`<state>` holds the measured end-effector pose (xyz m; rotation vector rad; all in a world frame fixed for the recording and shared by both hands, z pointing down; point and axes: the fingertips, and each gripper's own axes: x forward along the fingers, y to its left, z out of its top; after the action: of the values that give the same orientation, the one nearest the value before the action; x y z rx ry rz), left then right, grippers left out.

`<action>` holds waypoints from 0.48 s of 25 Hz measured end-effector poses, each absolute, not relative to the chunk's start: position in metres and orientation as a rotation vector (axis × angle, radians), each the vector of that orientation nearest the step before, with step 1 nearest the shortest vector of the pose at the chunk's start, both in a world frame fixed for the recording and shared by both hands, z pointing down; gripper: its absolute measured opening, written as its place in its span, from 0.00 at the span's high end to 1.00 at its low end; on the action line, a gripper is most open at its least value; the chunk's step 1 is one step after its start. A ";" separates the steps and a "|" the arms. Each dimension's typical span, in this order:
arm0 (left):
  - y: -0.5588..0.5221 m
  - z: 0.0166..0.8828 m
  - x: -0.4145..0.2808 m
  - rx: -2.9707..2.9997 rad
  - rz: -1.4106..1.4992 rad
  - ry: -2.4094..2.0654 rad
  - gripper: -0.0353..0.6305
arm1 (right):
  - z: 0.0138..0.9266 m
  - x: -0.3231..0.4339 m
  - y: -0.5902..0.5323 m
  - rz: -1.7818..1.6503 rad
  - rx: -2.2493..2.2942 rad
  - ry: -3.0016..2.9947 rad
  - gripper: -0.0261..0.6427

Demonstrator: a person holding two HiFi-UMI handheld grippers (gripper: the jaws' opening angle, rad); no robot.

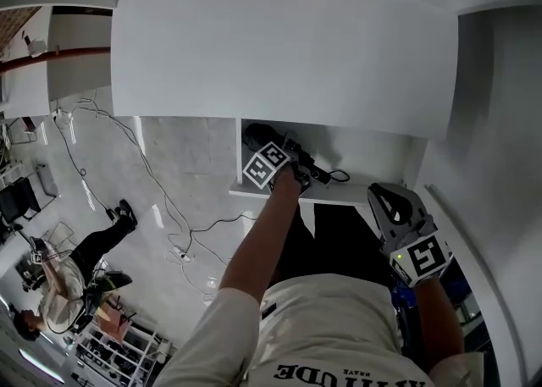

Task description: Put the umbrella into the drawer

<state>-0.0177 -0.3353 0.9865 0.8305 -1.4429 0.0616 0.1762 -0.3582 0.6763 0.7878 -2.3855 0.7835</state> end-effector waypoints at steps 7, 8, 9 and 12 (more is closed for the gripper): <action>-0.344 0.988 -0.006 0.828 0.043 -1.432 0.48 | 0.686 0.184 -0.366 0.793 0.778 -2.385 0.91; -0.345 0.989 -0.006 0.814 0.031 -1.425 0.48 | 0.688 0.183 -0.367 0.793 0.775 -2.389 0.91; -0.345 0.988 -0.007 0.808 0.019 -1.421 0.47 | 0.689 0.181 -0.369 0.793 0.772 -2.393 0.91; -0.348 0.978 -0.012 0.813 -0.007 -1.422 0.47 | 0.687 0.176 -0.371 0.784 0.762 -2.411 0.91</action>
<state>-0.0115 -0.3479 0.9780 0.8125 -1.4217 -0.0066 0.1762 -0.3711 0.6865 0.7621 -2.4114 0.7841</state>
